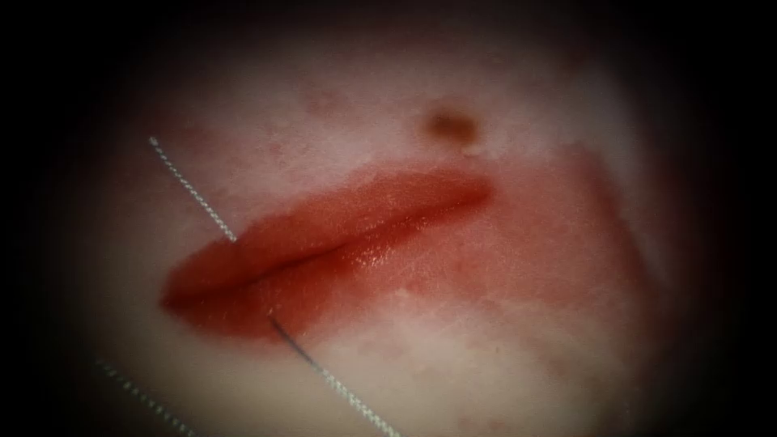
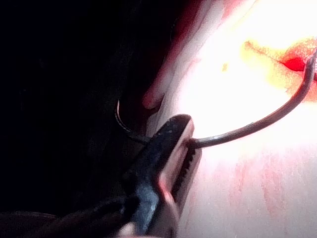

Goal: Wound Closure
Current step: Set down the needle on the skin.

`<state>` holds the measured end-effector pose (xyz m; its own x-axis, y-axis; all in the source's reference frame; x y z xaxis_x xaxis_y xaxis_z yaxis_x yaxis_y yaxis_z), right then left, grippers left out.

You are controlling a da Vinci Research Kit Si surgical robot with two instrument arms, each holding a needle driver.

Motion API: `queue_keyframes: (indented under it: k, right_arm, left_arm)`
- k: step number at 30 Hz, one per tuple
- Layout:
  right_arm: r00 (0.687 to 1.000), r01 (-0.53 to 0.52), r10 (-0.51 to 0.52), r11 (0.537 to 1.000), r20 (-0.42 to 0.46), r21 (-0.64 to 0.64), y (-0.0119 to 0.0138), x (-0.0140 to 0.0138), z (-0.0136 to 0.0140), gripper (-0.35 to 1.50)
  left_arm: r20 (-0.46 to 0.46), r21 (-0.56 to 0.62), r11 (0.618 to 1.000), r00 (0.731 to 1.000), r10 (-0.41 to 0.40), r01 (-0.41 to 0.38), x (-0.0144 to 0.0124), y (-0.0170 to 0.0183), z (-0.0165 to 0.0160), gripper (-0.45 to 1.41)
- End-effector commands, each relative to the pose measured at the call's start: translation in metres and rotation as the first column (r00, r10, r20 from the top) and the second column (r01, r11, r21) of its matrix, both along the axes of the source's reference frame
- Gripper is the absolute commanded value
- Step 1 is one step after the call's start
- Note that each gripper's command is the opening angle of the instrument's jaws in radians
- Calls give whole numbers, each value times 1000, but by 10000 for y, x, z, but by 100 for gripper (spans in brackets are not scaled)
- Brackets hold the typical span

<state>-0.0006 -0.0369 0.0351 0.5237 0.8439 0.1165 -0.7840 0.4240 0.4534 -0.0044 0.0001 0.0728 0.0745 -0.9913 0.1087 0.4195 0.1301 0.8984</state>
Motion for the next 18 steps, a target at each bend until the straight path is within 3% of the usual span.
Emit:
queue_keyframes:
  k: [1, 9, 13, 16, 18]
  right_arm:
    - [1000, -8, 7, 999, -20, -48, 15, 25, -13, 128]
    - [998, 16, -24, 987, -50, -158, 48, 83, -32, 124]
    - [994, -16, -11, 967, -107, -253, 56, 120, -31, 124]
    - [992, -32, -6, 955, -127, -296, 62, 150, -25, 123]
    - [991, -49, 5, 947, -137, -318, 64, 169, -21, 123]
  left_arm:
    - [1, -22, 1000, 1000, 0, 0, -6, 11, -3, -45]
    - [10, -58, 997, 999, 50, -49, -17, 6, 3, -45]
    - [-141, -84, 994, 988, 56, -68, -7, 7, 11, -45]
    - [-305, -126, 986, 950, 61, -104, -2, 7, 22, -45]
    - [-380, -158, 984, 925, 14, -80, -1, 9, 29, -45]
